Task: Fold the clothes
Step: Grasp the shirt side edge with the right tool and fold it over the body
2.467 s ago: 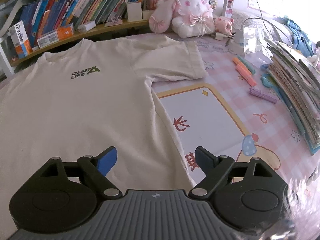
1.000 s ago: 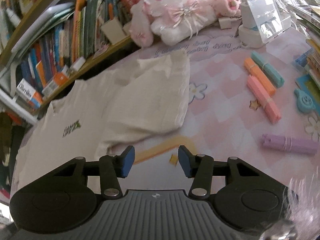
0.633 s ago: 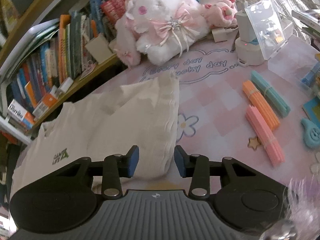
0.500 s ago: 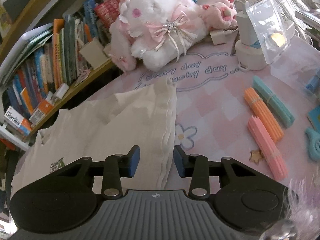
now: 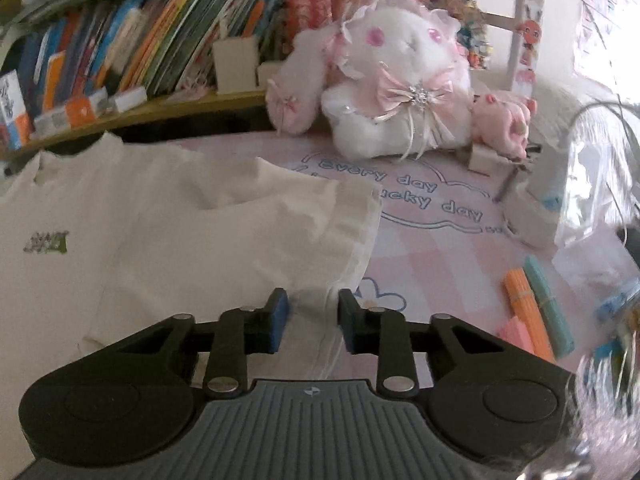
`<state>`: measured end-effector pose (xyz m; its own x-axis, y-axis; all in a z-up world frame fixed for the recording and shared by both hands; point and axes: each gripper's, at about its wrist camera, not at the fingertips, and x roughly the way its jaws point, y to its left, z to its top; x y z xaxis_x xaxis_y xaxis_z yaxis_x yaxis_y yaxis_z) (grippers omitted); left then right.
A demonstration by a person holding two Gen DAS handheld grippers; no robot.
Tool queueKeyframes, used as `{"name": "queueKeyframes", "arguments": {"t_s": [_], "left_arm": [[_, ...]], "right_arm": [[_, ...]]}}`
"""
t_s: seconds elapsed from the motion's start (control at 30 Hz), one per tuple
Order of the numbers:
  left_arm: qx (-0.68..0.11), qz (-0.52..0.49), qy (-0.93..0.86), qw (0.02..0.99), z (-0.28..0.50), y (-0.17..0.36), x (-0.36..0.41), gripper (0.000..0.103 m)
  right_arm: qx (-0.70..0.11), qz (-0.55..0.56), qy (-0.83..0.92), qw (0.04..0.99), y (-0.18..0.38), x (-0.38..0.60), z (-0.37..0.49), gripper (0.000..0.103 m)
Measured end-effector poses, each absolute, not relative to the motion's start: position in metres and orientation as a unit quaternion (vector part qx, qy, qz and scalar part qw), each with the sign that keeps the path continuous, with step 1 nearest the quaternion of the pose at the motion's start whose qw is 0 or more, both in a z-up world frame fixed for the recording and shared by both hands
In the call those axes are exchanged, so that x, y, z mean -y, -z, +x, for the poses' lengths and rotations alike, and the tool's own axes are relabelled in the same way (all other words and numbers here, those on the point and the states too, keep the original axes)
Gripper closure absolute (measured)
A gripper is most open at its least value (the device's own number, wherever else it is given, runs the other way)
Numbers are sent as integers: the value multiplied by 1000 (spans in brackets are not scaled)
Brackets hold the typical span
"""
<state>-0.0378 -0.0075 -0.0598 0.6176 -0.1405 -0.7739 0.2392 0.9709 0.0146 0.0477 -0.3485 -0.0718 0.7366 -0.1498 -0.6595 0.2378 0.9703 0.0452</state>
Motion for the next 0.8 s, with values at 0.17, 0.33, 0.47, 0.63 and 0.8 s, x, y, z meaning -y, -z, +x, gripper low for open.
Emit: {"name": "queueKeyframes", "arguments": {"t_s": [0.17, 0.33, 0.47, 0.63, 0.8], "left_arm": [[-423, 62, 115, 897, -38, 59, 6, 0], [-419, 68, 129, 896, -38, 60, 4, 0], [-415, 74, 143, 895, -39, 60, 1, 0], [-412, 78, 153, 895, -40, 61, 1, 0], [-407, 80, 160, 896, -42, 62, 2, 0]], "right_arm": [[-345, 108, 113, 926, 64, 351, 53, 95], [-312, 91, 103, 940, 33, 325, 70, 96], [-285, 23, 45, 957, 8, 266, 94, 96], [-303, -63, -84, 947, 11, 177, 120, 90], [-349, -22, -124, 928, 29, 152, 110, 43]]}}
